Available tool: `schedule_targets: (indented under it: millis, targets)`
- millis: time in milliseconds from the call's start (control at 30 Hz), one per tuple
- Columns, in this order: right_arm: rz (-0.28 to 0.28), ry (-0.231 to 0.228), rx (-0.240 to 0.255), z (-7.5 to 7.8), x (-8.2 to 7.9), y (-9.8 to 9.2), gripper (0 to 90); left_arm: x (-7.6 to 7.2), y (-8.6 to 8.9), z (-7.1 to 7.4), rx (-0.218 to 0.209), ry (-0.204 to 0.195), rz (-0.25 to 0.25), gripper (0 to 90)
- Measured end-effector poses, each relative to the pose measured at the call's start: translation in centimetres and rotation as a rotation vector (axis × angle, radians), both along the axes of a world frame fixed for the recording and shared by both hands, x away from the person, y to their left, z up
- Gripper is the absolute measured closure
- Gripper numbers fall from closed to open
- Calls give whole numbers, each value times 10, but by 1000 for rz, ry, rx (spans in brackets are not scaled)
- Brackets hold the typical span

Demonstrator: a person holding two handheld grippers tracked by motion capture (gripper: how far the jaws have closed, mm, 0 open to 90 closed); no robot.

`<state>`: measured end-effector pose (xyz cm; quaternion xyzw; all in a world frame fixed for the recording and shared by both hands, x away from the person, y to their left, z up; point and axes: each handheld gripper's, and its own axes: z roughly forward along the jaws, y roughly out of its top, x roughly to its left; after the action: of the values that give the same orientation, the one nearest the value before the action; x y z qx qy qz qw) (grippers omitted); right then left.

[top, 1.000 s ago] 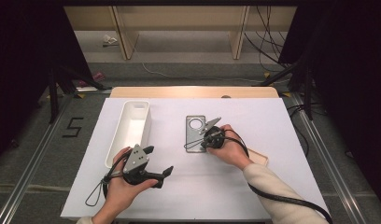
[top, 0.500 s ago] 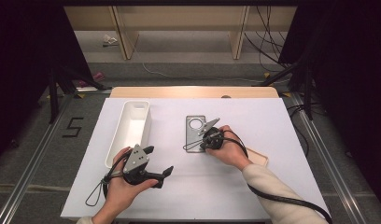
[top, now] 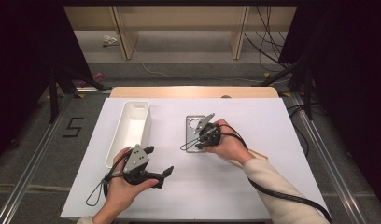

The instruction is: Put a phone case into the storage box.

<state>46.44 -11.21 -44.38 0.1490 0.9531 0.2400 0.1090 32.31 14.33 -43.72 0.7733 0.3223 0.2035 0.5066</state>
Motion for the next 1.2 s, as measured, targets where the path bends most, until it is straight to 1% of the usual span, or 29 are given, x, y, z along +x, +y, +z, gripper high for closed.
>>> schedule_targets:
  millis: [67, 100, 200, 233, 267, 300, 333, 400, 467, 500, 533, 567, 600, 633, 700, 733, 767, 833, 867, 900, 1067, 1133, 1200]
  targets:
    - [42, -8, -65, 0, 1, 4, 595, 0, 0, 0, 1, 0, -1, 47]
    - [61, -8, -95, 0, 2, 6, 581, 0, 0, 0, 0, -1, -1, 47]
    - [96, 4, -152, -1, 3, 13, 534, 0, 0, 0, 0, 1, -1, 47]
    - [118, 6, -175, -3, 4, 15, 522, 0, 0, 0, 0, 1, -2, 47]
    - [130, 0, -191, -4, 4, 17, 496, 0, 0, 0, 0, 1, -3, 47]
    - [139, -6, -231, -6, 4, 21, 465, 0, 0, 0, -1, 1, -3, 47]
    - [139, -6, -231, -6, 4, 21, 465, 0, 0, 0, -2, 2, -4, 47]
    - [151, -12, -271, -9, 5, 27, 441, 0, 0, 0, -1, 0, -3, 47]
    - [151, -15, -279, -10, 5, 29, 442, 0, 0, 0, -2, 0, -3, 47]
    - [160, -13, -285, -11, 5, 31, 443, 0, 0, 0, -1, 0, -4, 47]
    - [165, -20, -288, -11, 6, 32, 442, 0, 0, 0, -1, 0, -5, 47]
    - [162, -13, -299, -11, 6, 34, 441, 0, 0, 0, -1, 0, -5, 47]
    - [171, -16, -308, -12, 6, 36, 441, 0, 0, 0, -1, 0, -6, 47]
    - [174, -22, -336, -12, 6, 39, 434, 0, 0, 0, -2, -1, -6, 47]
    - [180, -31, -326, -13, 7, 40, 434, -1, 0, 0, -4, 1, -6, 47]
    - [178, -22, -343, -11, 7, 41, 434, -1, 0, 0, -3, 0, -5, 47]
    - [175, -28, -331, -11, 6, 43, 434, -1, 0, 0, -4, 0, -5, 47]
    - [182, -32, -338, -11, 7, 43, 435, -1, 0, 0, -5, -1, -5, 47]
    - [182, -38, -331, -12, 6, 44, 435, -1, 0, 0, -5, 0, -5, 47]
    - [179, -29, -343, -11, 6, 45, 436, -1, 0, 0, -4, 0, -5, 47]
    - [182, -32, -352, -14, 7, 45, 442, -1, 0, 0, -5, 1, -6, 47]
    - [183, -32, -348, -14, 7, 45, 452, 0, 0, 0, -3, 0, -6, 47]
    - [189, -29, -361, -13, 7, 46, 458, 0, 0, 0, -3, 0, -7, 47]
